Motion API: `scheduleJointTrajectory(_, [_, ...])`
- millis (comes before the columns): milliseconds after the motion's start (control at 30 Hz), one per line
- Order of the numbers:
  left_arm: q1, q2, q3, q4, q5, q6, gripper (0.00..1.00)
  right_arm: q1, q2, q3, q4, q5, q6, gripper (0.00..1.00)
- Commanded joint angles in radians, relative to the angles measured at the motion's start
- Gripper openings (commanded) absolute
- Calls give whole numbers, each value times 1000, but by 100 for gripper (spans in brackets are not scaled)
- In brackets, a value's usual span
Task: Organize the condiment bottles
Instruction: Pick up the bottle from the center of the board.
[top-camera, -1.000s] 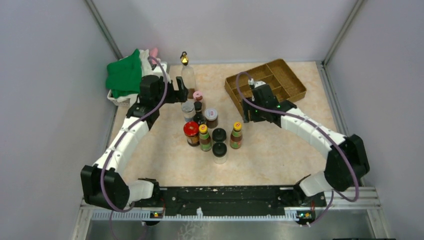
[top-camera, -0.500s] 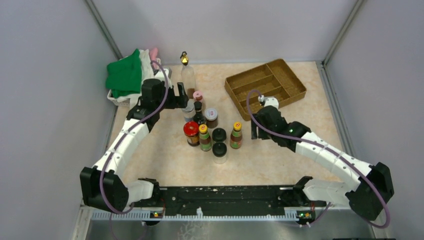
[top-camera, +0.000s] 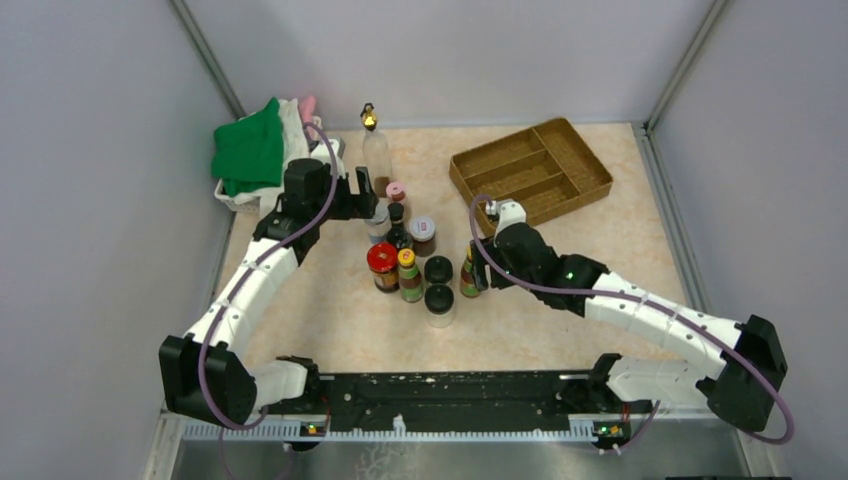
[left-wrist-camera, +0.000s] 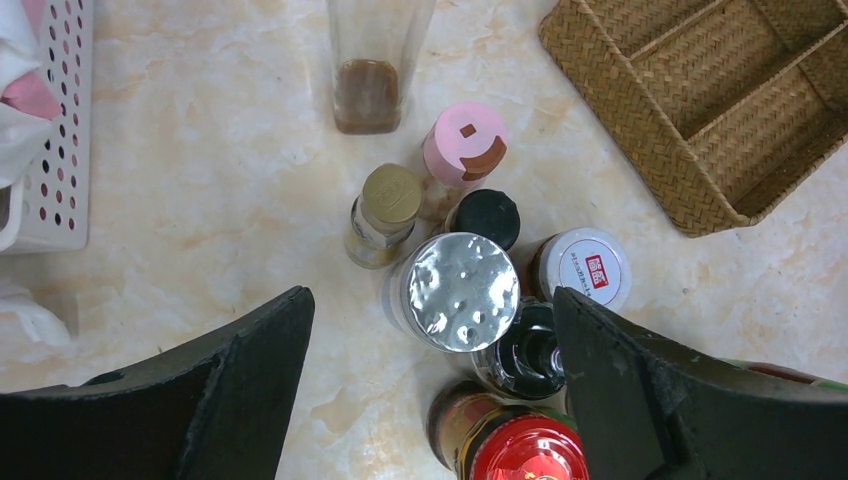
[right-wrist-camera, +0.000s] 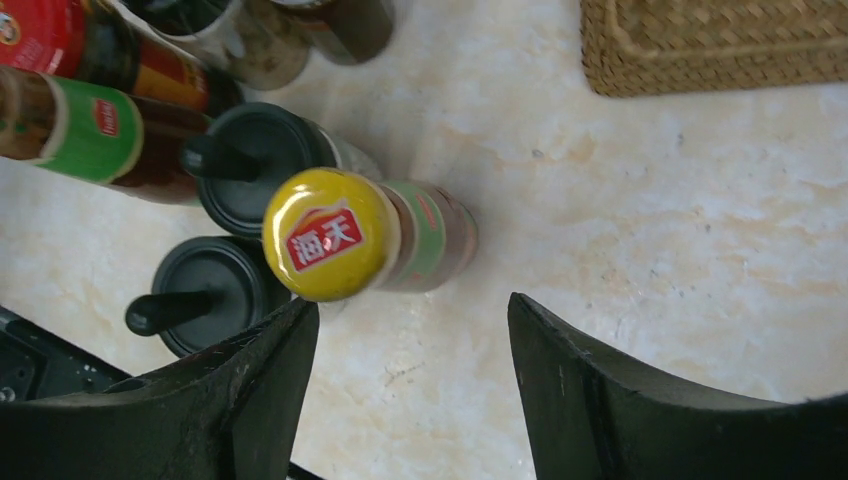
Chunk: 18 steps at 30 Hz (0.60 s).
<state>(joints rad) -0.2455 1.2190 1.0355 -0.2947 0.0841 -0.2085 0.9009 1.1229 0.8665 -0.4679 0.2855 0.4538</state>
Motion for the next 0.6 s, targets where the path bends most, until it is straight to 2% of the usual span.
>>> scheduleJointTrajectory(0, [-5,-31,6,13,-12,14,95,15,16,-22,188,-45,-56,70])
scheduleJointTrajectory(300, [-6,-26,5,12,-8,22,95,20,115,-80,408,29,-118,70])
scheduleJointTrajectory(400, [-6,-25,9,13,-8,28,95,20,143,-88,458,58,-127,66])
scheduleJointTrajectory(467, [-6,-23,11,13,-8,31,95,20,161,-84,460,70,-130,56])
scheduleJointTrajectory(533, [-6,-21,11,13,-7,33,95,21,179,-76,460,85,-130,28])
scheduleJointTrajectory(567, [-6,-20,11,13,-6,34,95,21,186,-75,460,93,-129,20])
